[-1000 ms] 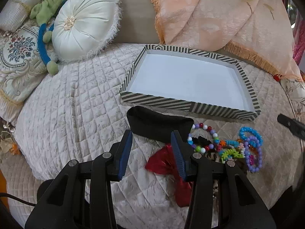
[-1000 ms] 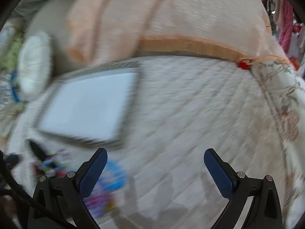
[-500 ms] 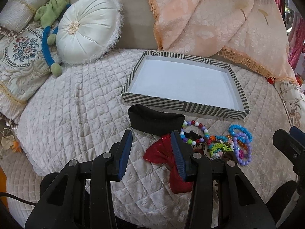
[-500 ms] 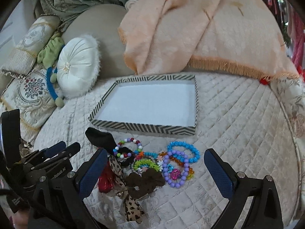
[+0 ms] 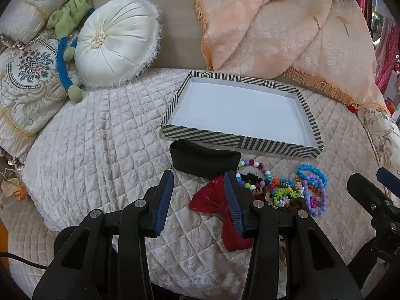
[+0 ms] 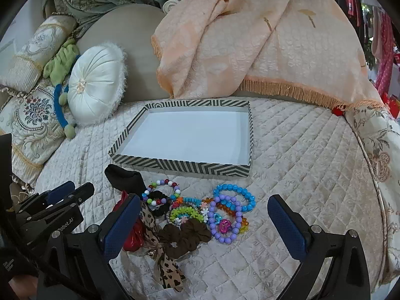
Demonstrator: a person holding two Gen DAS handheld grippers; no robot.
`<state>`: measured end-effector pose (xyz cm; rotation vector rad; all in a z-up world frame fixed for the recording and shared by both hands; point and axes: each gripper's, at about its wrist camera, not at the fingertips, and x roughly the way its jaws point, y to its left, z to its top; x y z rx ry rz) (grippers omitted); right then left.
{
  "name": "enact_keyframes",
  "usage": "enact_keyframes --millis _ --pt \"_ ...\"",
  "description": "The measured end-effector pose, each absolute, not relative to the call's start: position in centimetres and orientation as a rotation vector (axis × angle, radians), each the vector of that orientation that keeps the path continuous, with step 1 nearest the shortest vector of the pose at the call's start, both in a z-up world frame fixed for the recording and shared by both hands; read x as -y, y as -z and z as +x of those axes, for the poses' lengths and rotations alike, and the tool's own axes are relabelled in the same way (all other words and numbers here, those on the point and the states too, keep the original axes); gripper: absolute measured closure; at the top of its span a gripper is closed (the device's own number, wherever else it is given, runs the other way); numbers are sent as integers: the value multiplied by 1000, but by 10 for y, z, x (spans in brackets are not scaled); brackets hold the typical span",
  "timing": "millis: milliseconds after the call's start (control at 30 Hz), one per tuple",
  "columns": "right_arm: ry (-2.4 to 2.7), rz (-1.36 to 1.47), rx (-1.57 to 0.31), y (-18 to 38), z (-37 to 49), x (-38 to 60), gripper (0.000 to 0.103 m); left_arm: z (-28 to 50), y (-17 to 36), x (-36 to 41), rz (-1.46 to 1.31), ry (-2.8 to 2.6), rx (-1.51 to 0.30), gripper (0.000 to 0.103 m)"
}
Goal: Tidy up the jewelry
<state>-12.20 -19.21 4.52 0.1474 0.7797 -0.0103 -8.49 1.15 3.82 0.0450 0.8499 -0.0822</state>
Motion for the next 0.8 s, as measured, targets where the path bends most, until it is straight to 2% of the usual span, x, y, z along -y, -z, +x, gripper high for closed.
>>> enact_keyframes --millis 800 --pt "15 141 -758 -51 -130 189 2 -97 -51 -6 34 111 -822 61"
